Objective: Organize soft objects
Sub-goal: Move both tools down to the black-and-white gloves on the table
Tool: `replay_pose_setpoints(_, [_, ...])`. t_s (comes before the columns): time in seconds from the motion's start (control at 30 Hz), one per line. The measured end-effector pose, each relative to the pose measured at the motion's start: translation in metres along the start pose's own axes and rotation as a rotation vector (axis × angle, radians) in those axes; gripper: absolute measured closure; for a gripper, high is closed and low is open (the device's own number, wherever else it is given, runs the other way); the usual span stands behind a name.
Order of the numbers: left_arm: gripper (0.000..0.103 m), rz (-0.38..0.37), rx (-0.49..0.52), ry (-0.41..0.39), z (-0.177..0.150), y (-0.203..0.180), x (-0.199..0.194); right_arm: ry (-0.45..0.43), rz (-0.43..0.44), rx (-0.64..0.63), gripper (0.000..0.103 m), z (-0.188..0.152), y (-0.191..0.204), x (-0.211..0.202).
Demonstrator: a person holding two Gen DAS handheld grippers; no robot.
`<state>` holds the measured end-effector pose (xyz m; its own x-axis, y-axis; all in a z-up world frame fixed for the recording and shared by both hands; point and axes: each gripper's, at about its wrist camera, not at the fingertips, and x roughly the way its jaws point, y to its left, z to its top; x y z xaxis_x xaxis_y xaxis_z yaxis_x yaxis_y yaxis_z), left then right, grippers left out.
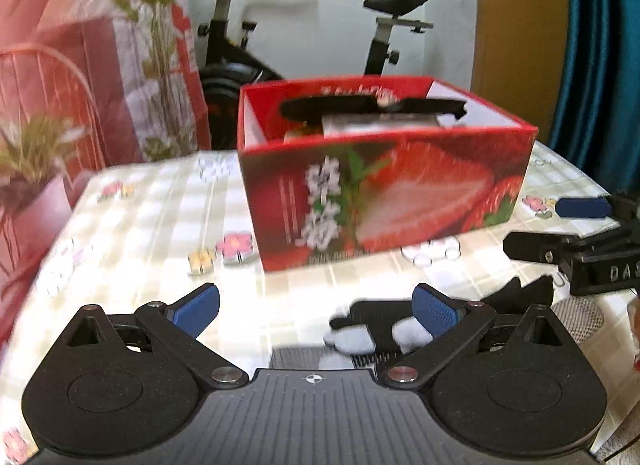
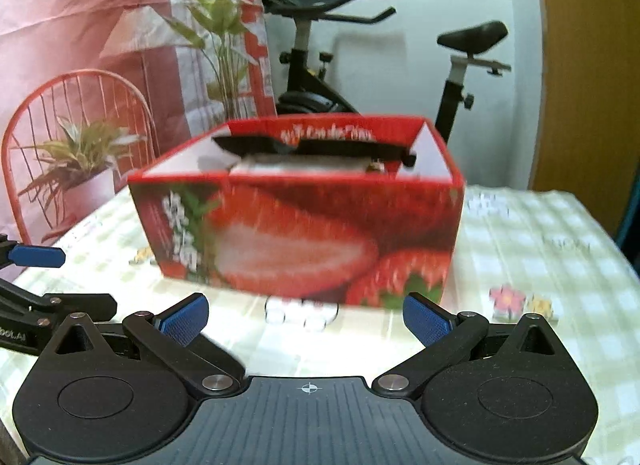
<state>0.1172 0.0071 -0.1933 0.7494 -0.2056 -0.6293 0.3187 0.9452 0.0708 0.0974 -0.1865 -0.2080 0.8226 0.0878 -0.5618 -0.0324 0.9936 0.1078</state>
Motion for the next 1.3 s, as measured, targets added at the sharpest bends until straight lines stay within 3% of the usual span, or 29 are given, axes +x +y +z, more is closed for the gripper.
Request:
replay_pose_setpoints(0.43, [0.000, 0.023, -0.039, 0.072, -0.030, -0.003, 0.027, 0.066, -0.064, -0.035, 0.000, -0.036, 0.013, 0.026])
replay_pose_setpoints(0.73, [0.000, 0.029, -0.075, 0.086, -0.037, 0.000, 0.035, 0.046, -0.049, -0.063, 0.000, -0.044, 0.014, 0.026])
replay_pose_setpoints(1.07, [0.000, -0.022, -0.206, 0.099, -0.048, 0.016, 0.041, 0.034, -0.057, -0.097, 0.000, -0.048, 0.019, 0.026])
replay_pose_setpoints(1.3, [0.000, -0.018, -0.196, 0.098, -0.049, 0.013, 0.042, 0.048, -0.037, -0.085, 0.000, -0.048, 0.016, 0.028])
